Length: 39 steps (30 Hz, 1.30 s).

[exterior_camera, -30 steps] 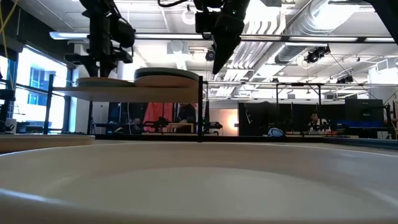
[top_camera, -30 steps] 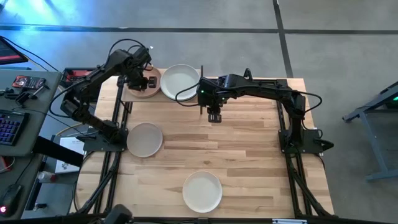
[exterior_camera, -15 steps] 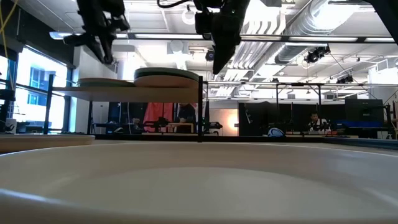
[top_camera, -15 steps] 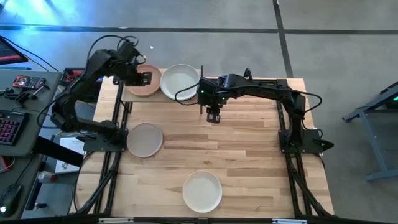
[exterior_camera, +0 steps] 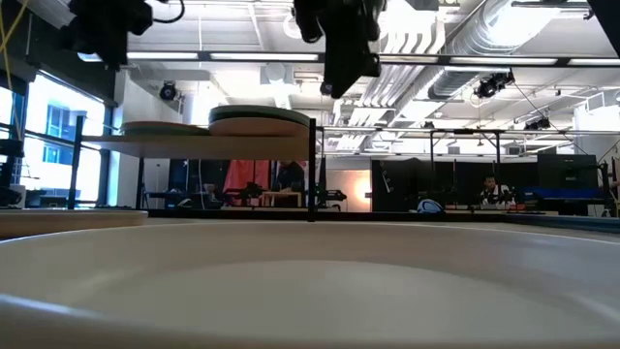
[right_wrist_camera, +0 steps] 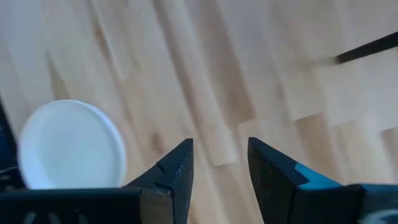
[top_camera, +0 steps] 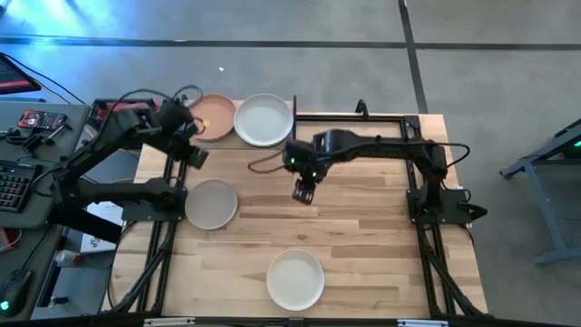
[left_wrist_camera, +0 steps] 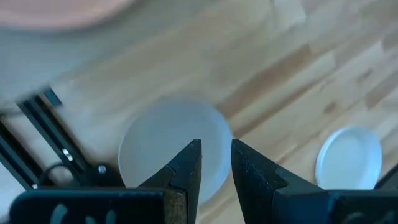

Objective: Place and stack plates onto a shelf
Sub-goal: Stack the white plate into the orange plate on the shelf

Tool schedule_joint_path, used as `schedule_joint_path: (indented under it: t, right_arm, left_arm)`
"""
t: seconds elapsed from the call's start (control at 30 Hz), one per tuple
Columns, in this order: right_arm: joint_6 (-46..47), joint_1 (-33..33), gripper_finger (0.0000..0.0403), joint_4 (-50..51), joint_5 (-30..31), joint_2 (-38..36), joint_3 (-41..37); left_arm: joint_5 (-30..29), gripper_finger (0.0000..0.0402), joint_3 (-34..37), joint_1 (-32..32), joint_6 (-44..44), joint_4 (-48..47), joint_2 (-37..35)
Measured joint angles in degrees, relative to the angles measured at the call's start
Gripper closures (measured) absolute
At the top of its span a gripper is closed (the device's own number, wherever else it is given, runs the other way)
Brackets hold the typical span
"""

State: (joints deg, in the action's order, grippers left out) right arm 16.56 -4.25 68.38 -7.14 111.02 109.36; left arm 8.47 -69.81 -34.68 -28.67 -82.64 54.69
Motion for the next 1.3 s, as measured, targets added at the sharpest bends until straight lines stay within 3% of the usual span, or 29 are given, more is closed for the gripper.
schedule_joint_path:
  t: [0.2,0.53,0.87,1.3]
  right_arm:
    - [8.96,6.21,0.0274,-1.58,1.98,0.00,-0.01]
    - [20.20,14.62,0.0274,-10.26,4.77,0.00,-5.33]
    - [22.46,21.94,0.0274,-18.63,10.01,-0.02,-14.06]
    - [26.07,26.37,0.0274,-30.68,13.31,0.02,-26.68]
  left_arm:
    - [0.32,0.0326,7.75,7.14,-3.78,1.24,-4.83]
    - [6.95,0.0326,16.39,19.19,-5.71,16.29,-6.97]
    - [6.20,0.0326,17.54,30.54,-8.57,23.70,-6.22]
    - [2.77,0.0326,17.52,39.35,-12.13,29.85,-2.13]
